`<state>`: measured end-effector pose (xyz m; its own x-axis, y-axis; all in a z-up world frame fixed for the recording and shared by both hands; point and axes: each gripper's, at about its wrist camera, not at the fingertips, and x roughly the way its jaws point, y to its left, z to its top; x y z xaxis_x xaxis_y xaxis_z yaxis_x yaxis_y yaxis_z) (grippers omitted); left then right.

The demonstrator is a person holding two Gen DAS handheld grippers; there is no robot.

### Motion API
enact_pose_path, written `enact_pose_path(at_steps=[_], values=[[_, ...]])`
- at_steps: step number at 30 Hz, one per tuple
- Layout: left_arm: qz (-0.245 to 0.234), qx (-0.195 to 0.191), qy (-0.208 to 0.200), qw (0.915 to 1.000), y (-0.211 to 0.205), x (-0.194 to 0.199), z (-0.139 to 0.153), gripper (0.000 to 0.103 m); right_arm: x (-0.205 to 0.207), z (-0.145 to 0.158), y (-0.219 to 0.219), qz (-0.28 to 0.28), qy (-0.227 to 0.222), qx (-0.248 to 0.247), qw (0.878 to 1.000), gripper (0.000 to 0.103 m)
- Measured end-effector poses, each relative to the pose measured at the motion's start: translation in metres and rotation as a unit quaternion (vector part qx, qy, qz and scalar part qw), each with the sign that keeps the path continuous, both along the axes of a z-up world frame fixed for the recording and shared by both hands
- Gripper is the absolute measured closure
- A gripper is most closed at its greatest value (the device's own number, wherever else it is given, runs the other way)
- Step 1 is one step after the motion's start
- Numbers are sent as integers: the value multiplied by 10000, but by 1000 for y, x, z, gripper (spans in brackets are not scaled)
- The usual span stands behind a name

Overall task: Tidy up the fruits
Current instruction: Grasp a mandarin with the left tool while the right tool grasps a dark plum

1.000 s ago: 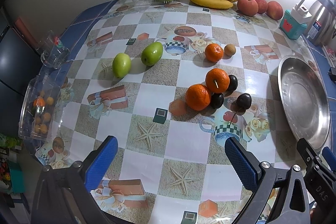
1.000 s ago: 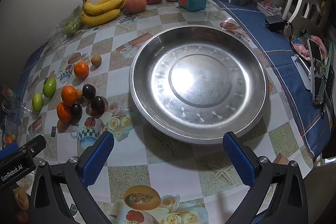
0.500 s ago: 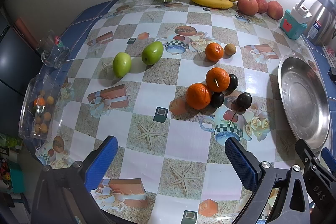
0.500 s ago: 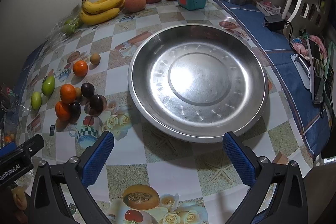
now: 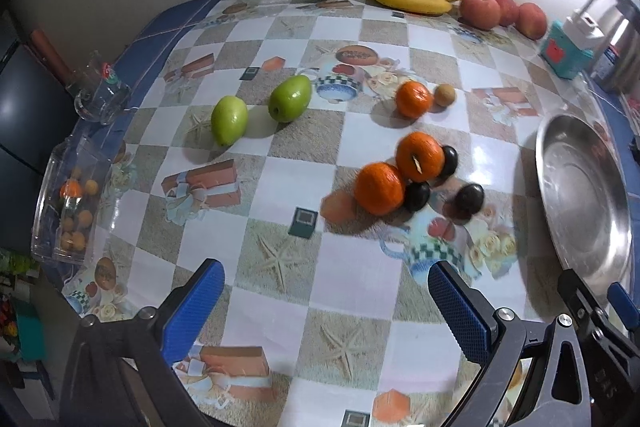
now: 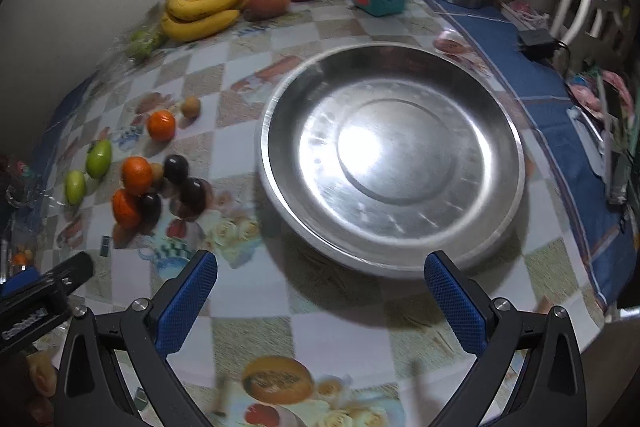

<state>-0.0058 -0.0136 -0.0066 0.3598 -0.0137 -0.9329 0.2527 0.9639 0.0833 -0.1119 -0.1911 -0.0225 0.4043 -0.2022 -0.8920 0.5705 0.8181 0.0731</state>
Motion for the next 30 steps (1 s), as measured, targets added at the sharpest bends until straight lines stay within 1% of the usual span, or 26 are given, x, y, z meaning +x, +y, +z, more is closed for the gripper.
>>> enact_pose_path(at_steps=[3,7,11,13,14,15,19,22,23,24,25,26,27,29,30], values=[[130,-46,-17,9999,2,10,-1,0,12,3,4,219,-201,112,9995,0],[341,-331,182,9987,8,27,-6,0,28,2,11,500,-369,393,9973,0],[492,-501,350,9969,10,41,-12,1,46,2,18,713,-447,360,9958,1],[551,-575,420,9959,10,47,-16,2,54,0,20,774,-481,376,9951,11],[587,-656,476,9950,11,52,-18,3,57,-1,19,801,-477,384,9949,18],[612,-723,523,9941,11,55,-20,6,61,-3,19,829,-466,411,9946,23],[691,-977,761,9899,7,68,-28,13,78,-13,22,994,-355,490,9932,30],[652,-1078,924,9877,3,73,-35,23,88,-22,26,1138,-263,515,9918,34],[640,-1153,987,9863,2,75,-36,27,91,-24,28,1192,-228,527,9912,40],[627,-1223,1042,9850,1,76,-37,28,95,-28,30,1252,-173,547,9905,44],[615,-1260,1079,9842,-1,76,-38,29,98,-30,31,1291,-145,562,9899,44],[591,-1268,1115,9839,-3,77,-40,34,100,-32,32,1331,-121,563,9894,45],[565,-1286,1132,9836,-4,77,-40,39,103,-35,34,1369,-92,566,9889,50],[488,-1323,1177,9830,-8,77,-41,44,107,-39,34,1394,-53,578,9885,55],[451,-1341,1201,9826,-10,77,-42,47,109,-41,34,1407,-31,588,9883,55]])
